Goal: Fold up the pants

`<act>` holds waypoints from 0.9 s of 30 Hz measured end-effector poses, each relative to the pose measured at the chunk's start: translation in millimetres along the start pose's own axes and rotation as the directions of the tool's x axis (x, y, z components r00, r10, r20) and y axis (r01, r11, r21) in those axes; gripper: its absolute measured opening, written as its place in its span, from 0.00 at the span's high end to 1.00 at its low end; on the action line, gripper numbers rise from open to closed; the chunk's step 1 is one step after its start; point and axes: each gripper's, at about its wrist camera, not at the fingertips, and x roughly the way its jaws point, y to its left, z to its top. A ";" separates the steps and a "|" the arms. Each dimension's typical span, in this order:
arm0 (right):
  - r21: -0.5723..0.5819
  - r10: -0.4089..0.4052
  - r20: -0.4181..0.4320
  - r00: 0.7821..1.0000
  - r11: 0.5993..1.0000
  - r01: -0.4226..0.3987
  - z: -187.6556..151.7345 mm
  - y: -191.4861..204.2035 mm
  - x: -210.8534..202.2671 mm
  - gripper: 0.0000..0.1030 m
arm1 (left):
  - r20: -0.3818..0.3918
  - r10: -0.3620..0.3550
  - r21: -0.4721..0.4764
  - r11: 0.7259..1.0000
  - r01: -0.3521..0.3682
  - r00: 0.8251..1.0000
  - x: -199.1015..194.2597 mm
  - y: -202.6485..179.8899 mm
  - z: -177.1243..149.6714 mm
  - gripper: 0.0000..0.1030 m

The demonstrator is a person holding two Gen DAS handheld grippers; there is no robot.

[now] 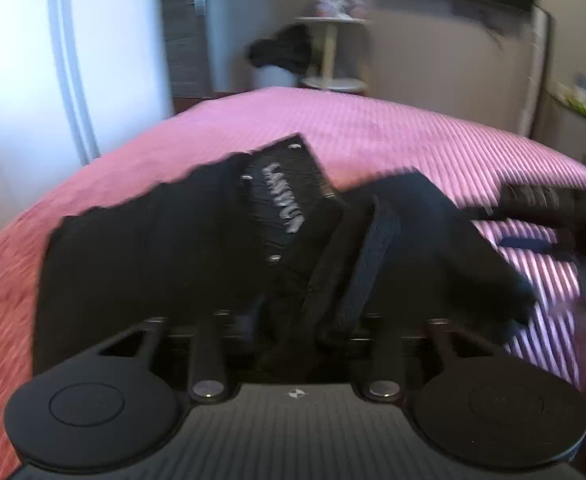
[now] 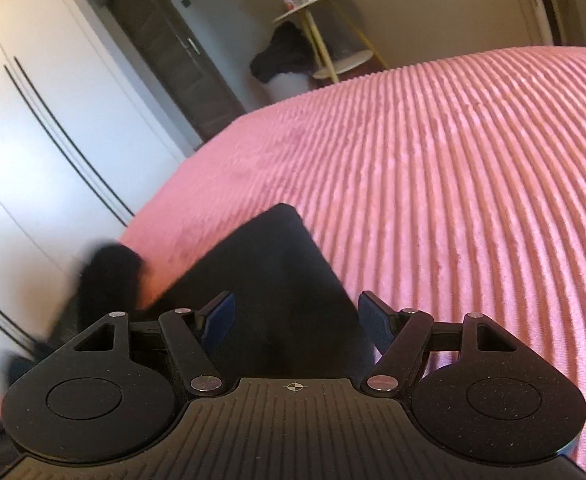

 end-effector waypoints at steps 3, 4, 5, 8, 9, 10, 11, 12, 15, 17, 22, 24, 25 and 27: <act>-0.011 0.037 -0.013 0.999 0.999 -0.037 -0.3 3.7 5.6 0.26 | 0.108 -0.077 -0.026 0.996 0.081 0.991 -15.0 -5.1 -4.8 0.04; -0.009 0.057 -0.019 0.998 0.998 -0.057 0.1 4.1 6.8 0.26 | 0.127 -0.094 -0.021 0.995 0.097 0.987 -18.2 -4.9 -1.7 0.04; -0.004 0.080 -0.026 0.996 0.997 -0.081 -0.3 5.2 6.9 0.26 | 0.133 -0.117 -0.024 0.992 0.121 0.984 -23.1 -5.1 0.2 0.04; 0.015 0.174 -0.057 0.983 0.985 -0.173 -0.2 5.3 8.7 0.26 | 0.151 -0.110 -0.115 0.985 0.128 0.982 -35.0 14.8 -1.0 0.04; 0.028 0.210 -0.076 0.975 0.978 -0.209 -0.9 5.8 8.9 0.26 | 0.150 -0.076 -0.164 0.981 0.101 0.986 -39.4 24.6 -3.4 0.04; 0.042 0.247 -0.098 0.964 0.969 -0.243 -1.2 6.0 11.3 0.25 | 0.143 -0.026 -0.219 0.974 0.057 0.989 -44.6 36.6 -6.0 0.04; 0.064 0.293 -0.140 0.946 0.956 -0.286 -2.6 8.0 15.4 0.22 | 0.129 0.024 -0.268 0.963 0.011 0.991 -50.5 47.7 -8.1 0.04; 0.073 0.316 -0.174 0.933 0.949 -0.308 -3.8 10.0 19.5 0.19 | 0.100 0.092 -0.331 0.942 -0.054 0.991 -52.5 63.1 -9.7 0.04; 0.014 0.295 -0.216 0.931 0.954 -0.299 -7.1 20.7 24.6 0.13 | -0.013 0.249 -0.488 0.844 -0.224 0.968 -53.3 110.3 -17.3 0.04; 0.010 0.304 -0.216 0.928 0.951 -0.310 -7.3 25.7 22.7 0.14 | -0.081 0.274 -0.569 0.777 -0.270 0.958 -49.2 141.0 -28.7 0.04; 0.107 0.413 -0.283 0.866 0.911 -0.399 -8.5 28.8 26.0 0.15 | -0.156 0.203 -0.659 0.708 -0.255 0.967 -25.1 164.6 -47.1 0.04; 0.079 0.347 -0.345 0.872 0.936 -0.342 -13.4 31.9 35.9 0.17 | -0.193 0.170 -0.652 0.714 -0.256 0.966 -14.1 165.5 -46.3 0.04; 0.069 0.336 -0.360 0.870 0.940 -0.335 -15.0 33.0 39.9 0.17 | -0.207 0.154 -0.653 0.713 -0.253 0.966 -12.3 166.3 -46.7 0.04; 0.077 0.346 -0.367 0.864 0.936 -0.342 -14.8 36.8 41.8 0.14 | -0.229 0.126 -0.666 0.703 -0.250 0.965 -10.9 170.4 -49.7 0.04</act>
